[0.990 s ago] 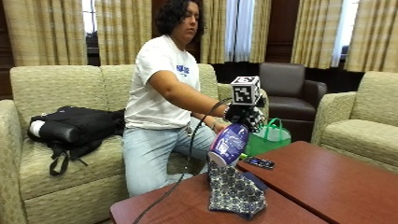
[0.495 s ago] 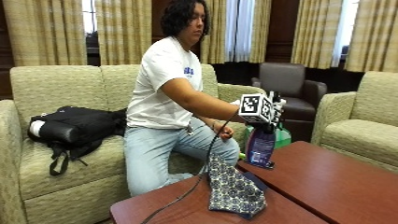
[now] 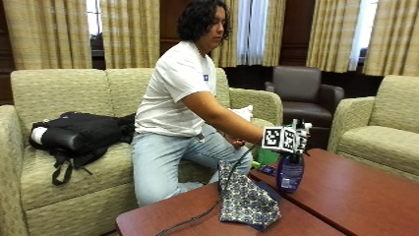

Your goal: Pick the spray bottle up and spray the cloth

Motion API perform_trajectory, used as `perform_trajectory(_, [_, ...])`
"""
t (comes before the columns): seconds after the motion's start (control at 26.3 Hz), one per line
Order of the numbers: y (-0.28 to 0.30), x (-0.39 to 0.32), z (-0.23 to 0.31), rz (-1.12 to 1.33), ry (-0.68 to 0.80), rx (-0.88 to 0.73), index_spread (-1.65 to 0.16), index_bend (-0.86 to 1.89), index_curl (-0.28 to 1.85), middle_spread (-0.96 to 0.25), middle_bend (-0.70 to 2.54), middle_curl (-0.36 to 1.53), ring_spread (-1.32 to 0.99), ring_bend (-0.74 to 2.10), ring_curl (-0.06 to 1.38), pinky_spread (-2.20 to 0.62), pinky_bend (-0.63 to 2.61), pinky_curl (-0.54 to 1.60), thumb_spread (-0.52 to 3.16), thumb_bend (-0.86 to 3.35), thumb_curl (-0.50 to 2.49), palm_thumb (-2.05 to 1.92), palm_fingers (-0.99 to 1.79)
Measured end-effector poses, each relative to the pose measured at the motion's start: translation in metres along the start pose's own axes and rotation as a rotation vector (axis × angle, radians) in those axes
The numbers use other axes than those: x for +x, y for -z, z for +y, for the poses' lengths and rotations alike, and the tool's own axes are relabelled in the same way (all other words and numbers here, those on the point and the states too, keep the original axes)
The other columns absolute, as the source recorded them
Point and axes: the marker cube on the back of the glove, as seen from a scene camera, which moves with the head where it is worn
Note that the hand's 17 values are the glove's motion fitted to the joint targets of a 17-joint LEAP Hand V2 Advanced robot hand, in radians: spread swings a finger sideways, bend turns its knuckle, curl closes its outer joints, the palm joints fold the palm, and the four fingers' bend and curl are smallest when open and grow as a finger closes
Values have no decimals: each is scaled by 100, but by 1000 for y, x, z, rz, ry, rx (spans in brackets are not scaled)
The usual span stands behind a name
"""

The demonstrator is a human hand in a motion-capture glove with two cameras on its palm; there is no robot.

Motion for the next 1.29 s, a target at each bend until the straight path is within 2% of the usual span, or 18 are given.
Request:
perform_trajectory(0.49, [-23,10,-2,8,76,109,-25,48,58,-18,66,53,-20,67,47,-32,40,41,18,-3,82,88,140])
perform_trajectory(0.84, [-41,9,-19,16,89,121,-26,47,58,-19,66,53,-22,68,47,-33,40,41,19,-3,82,87,141])
perform_trajectory(1.1, [-52,8,-30,11,80,105,-26,47,57,-19,66,53,-22,68,47,-33,40,41,19,-3,83,87,141])
perform_trajectory(1.29, [-54,8,-31,-10,67,29,-27,47,57,-19,66,53,-23,68,47,-33,40,41,19,-3,83,87,140])
